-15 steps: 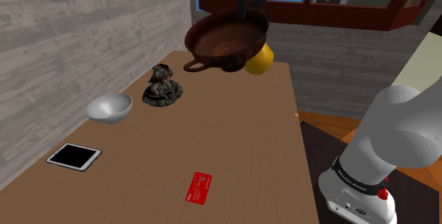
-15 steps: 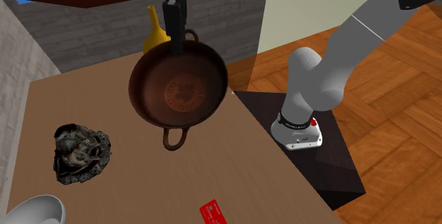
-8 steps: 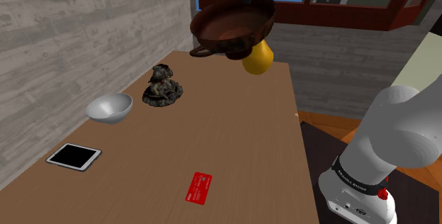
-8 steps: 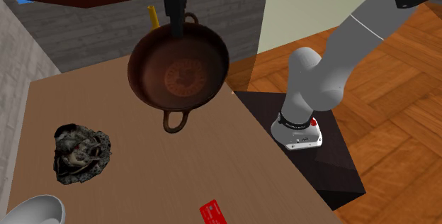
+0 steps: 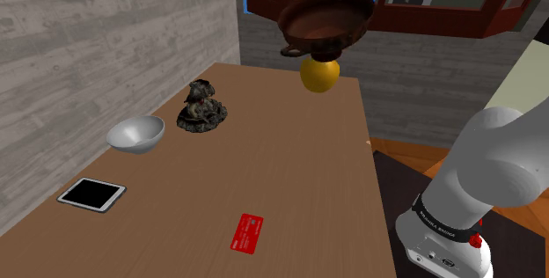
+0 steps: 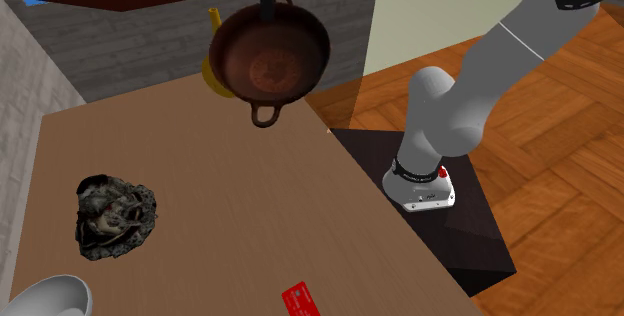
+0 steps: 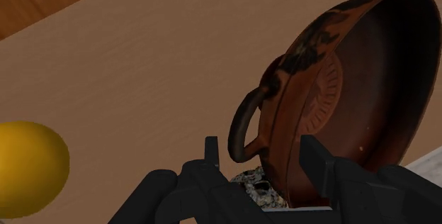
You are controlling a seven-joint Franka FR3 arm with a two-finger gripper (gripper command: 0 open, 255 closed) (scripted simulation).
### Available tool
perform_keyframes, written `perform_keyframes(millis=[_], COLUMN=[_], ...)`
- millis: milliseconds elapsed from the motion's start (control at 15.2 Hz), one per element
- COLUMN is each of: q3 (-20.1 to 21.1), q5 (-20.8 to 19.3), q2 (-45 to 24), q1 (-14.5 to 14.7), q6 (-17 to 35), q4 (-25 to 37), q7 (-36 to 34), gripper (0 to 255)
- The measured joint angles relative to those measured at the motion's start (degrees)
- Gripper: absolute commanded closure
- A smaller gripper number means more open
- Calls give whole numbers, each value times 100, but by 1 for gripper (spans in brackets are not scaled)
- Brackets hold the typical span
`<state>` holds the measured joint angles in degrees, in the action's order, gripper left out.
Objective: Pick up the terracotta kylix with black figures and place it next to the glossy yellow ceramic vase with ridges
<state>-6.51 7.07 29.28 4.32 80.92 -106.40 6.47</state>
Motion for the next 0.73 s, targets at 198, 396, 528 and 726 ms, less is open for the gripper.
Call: perform_keyframes(millis=[198, 396, 528, 726], q3=[-325, -697, -919, -1286], q5=[-128, -263, -335, -422], q2=[-73, -155, -247, -450], q1=[-93, -197, -252, -331], q6=[-77, -156, -221, -312], q4=[98, 206, 334, 583], q7=[408, 873, 1150, 1602], gripper=[255, 255, 255, 255])
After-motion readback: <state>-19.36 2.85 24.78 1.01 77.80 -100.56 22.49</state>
